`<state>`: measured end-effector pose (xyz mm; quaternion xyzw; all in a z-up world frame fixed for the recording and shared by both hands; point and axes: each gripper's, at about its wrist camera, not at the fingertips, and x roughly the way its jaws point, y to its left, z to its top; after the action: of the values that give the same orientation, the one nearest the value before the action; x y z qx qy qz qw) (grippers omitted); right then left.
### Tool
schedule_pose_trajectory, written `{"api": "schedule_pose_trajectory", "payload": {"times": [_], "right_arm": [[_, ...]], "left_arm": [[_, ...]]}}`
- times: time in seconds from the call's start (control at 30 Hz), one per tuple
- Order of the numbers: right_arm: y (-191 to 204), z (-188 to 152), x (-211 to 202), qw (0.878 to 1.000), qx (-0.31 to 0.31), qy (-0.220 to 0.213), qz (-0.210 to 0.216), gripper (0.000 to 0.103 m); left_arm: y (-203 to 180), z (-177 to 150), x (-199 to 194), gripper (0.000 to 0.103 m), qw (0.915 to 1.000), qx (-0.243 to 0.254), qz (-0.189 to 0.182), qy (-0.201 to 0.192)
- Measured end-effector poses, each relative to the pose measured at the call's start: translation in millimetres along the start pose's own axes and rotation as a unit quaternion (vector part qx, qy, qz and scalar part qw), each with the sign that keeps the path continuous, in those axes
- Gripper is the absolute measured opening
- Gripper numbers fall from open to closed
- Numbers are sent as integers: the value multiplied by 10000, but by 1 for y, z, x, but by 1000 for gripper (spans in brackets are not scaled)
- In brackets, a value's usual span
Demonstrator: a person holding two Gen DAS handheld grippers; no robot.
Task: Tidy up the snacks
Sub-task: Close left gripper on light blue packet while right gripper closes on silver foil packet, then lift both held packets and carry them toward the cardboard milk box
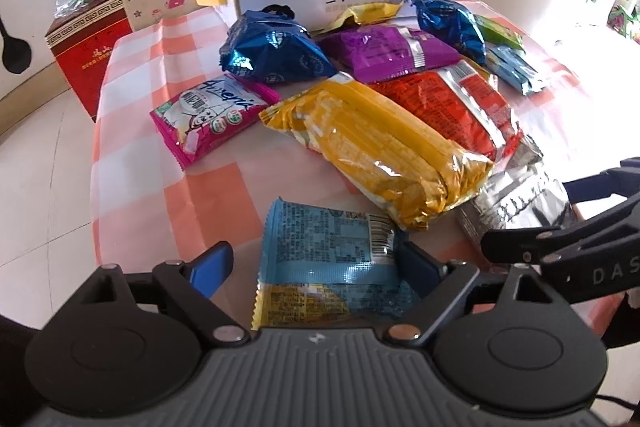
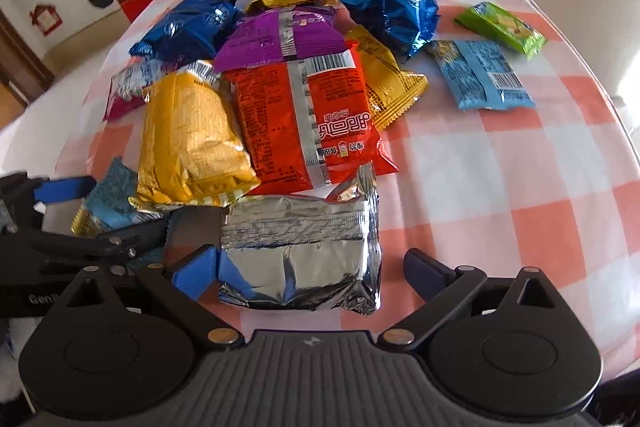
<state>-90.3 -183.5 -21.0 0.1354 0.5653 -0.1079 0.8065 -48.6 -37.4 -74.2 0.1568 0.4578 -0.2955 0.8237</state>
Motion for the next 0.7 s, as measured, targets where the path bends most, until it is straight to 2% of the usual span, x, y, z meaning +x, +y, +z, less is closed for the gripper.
{"api": "schedule_pose_trajectory", "payload": {"times": [0.27,0.5,0.63,0.7], "right_arm": [[9,-4,2,9971,-580,-88,-491,91],[8,-5,0,9973,-536,-143,-473,87],[5,-5,-4,9982,-427,-181,-385,80],[2,-4,-6,9987,-404,-117,-278,79]], "left_arm": [[-3,-2,0,84,9998,174,-38,-3],[-8,-3,2,84,9997,239,26,-30],[-9,-3,-2,65,9995,299,-107,-62],[-9,-2,-4,60,9994,281,-165,-63]]}}
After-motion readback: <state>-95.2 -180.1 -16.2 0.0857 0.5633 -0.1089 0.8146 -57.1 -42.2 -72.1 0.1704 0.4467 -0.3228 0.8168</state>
